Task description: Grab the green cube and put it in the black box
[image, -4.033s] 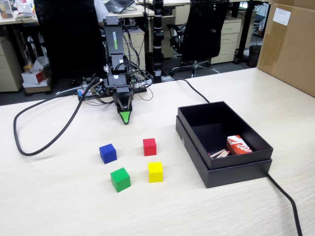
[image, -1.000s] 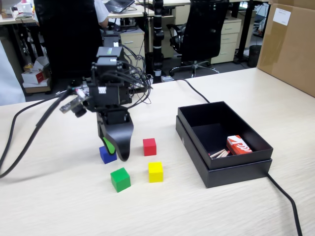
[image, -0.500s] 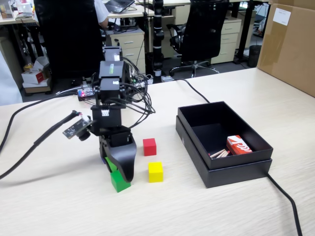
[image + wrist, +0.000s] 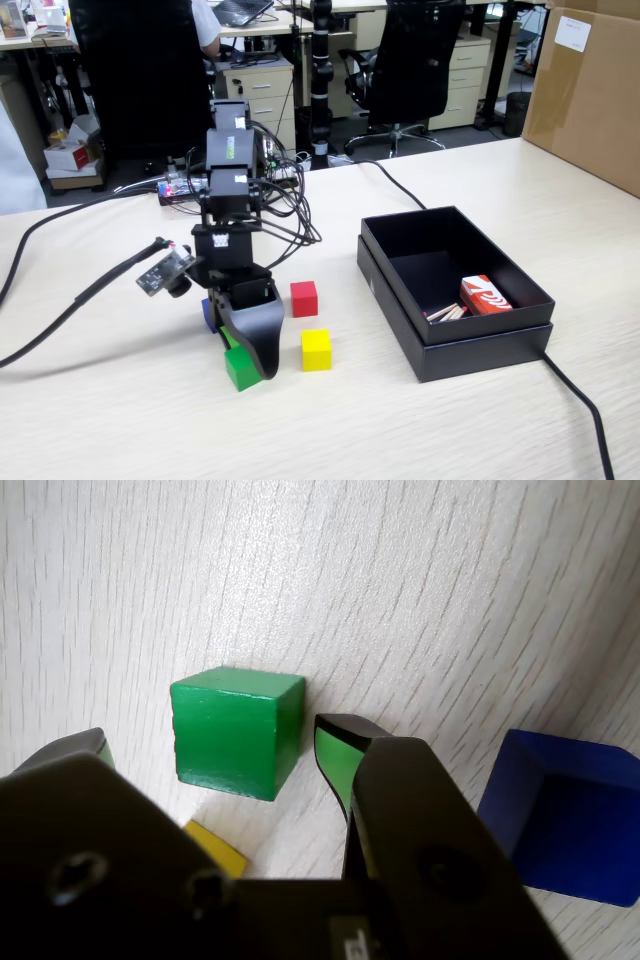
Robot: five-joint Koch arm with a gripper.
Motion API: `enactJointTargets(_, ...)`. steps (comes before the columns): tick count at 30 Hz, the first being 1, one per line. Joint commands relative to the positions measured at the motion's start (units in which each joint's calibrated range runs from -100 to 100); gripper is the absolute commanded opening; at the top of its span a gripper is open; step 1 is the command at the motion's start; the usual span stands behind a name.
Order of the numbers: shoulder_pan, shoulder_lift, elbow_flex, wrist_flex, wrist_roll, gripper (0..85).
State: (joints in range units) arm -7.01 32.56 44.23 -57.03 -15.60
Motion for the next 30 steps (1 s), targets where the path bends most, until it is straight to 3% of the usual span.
enactJointTargets(1,-0.2,-0.6,3.46,2.64,-0.39,39.6)
enactJointTargets(3,-0.29,0.2,3.46,2.64,-0.39,37.5)
enactJointTargets(12,-0.73,0.09,3.46,2.64,0.1,0.9)
enactJointTargets(19,-0.73,-10.47,-0.8,1.35,1.32,0.9)
enactJointTargets(30,2.83,-55.33,-26.82,1.35,6.69,0.9)
